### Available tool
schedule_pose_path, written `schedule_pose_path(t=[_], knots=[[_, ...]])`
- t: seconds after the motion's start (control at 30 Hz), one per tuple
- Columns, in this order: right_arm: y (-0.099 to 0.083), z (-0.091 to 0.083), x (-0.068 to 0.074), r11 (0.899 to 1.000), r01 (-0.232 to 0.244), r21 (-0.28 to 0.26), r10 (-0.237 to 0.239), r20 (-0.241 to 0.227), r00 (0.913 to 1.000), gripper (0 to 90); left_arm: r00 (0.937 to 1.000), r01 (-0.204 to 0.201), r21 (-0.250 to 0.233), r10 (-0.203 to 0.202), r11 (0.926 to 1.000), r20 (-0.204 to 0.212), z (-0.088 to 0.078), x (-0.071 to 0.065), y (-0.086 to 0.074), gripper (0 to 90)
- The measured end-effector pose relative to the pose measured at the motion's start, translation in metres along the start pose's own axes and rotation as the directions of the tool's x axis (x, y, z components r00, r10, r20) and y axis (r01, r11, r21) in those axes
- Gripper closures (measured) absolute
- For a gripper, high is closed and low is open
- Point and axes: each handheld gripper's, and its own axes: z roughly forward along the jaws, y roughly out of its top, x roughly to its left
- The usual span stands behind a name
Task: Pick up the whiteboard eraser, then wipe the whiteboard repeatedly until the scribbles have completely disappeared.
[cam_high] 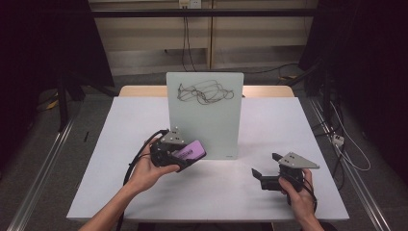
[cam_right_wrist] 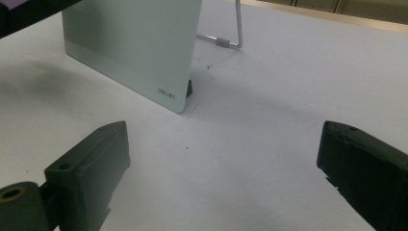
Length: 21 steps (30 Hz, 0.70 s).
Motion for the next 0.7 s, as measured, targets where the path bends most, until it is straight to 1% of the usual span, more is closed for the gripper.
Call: schedule_pose_path(t=[0.03, 0.07, 0.1, 0.13, 0.17, 0.2, 0.23, 0.27, 0.33, 0.47, 0.5, 0.53, 0.57, 0.6, 0.67, 0.7], knots=[[0.0, 0.0, 0.0, 1.0, 0.002, -0.002, -0.002, 0.0, 1.0, 4.6, 1.0, -0.002, -0.006, 0.002, 1.0, 0.003, -0.001, 0.0, 0.0, 40.9], [0.0, -0.001, 0.0, 1.0, -0.003, -0.001, 0.003, 0.001, 1.0, 4.7, 1.0, 0.004, -0.013, -0.004, 0.9999, 0.005, -0.002, 0.0, -0.001, 40.9], [0.0, -0.001, 0.0, 1.0, -0.002, -0.002, 0.002, 0.0, 1.0, 4.6, 1.0, -0.002, -0.012, 0.002, 0.9999, -0.005, -0.003, 0.0, 0.0, 40.9], [0.0, -0.001, 0.0, 1.0, -0.002, -0.002, 0.002, 0.0, 1.0, 4.6, 1.0, -0.004, -0.022, 0.004, 0.9998, -0.006, -0.004, 0.0, 0.0, 40.9], [0.0, -0.001, 0.0, 1.0, 0.0, 0.0, 0.0, 0.0, 1.0, 4.7, 1.0, 0.004, -0.028, -0.004, 0.9996, -0.006, -0.005, 0.0, 0.0, 40.9], [0.0, 0.0, 0.0, 1.0, 0.003, -0.001, -0.003, -0.002, 1.0, 4.7, 0.9998, -0.007, -0.031, 0.006, 0.9995, -0.019, -0.006, 0.001, 0.0, 40.9], [0.0, 0.0, 0.001, 1.0, 0.005, 0.0, -0.005, -0.004, 1.0, 4.8, 0.9998, 0.0, -0.042, -0.001, 0.9991, -0.021, -0.007, 0.001, 0.0, 40.9], [0.0, -0.001, 0.001, 1.0, 0.005, 0.0, -0.005, -0.005, 1.0, 4.8, 0.9994, -0.003, -0.038, 0.002, 0.9993, -0.034, -0.008, 0.001, 0.001, 40.9], [0.0, -0.001, 0.001, 1.0, 0.004, -0.001, -0.004, -0.004, 1.0, 4.7, 0.9996, -0.004, -0.065, 0.002, 0.9979, -0.028, -0.009, 0.002, 0.001, 40.9], [0.0, -0.001, -0.001, 1.0, -0.006, -0.002, 0.006, 0.001, 1.0, 4.7, 0.9992, -0.001, -0.103, -0.003, 0.9946, -0.039, -0.013, 0.003, 0.0, 40.9], [0.0, 0.0, -0.001, 1.0, -0.005, -0.003, 0.005, 0.0, 1.0, 4.7, 0.9991, 0.006, -0.117, -0.01, 0.9931, -0.041, -0.015, 0.003, 0.0, 40.9], [0.0, 0.001, -0.001, 1.0, -0.008, -0.002, 0.008, 0.001, 1.0, 4.7, 0.9988, 0.022, -0.139, -0.028, 0.9901, -0.041, -0.015, 0.003, 0.0, 40.9], [0.0, 0.002, -0.001, 1.0, -0.007, -0.001, 0.007, 0.002, 1.0, 4.7, 0.9986, 0.008, -0.132, -0.015, 0.9912, -0.052, -0.018, 0.004, 0.0, 40.9], [0.0, 0.002, -0.001, 1.0, -0.01, 0.004, 0.01, 0.003, 0.9999, 4.7, 0.9985, 0.028, -0.157, -0.035, 0.9871, -0.043, -0.019, 0.003, 0.0, 41.0], [0.0, 0.003, -0.001, 1.0, -0.01, 0.006, 0.01, 0.003, 0.9999, 4.8, 0.9977, 0.019, -0.161, -0.029, 0.9868, -0.061, -0.023, 0.003, 0.001, 41.0], [0.0, 0.002, -0.001, 1.0, -0.01, 0.004, 0.01, 0.003, 0.9999, 4.8, 0.9974, 0.02, -0.17, -0.031, 0.9852, -0.066, -0.024, 0.003, 0.001, 41.0]])
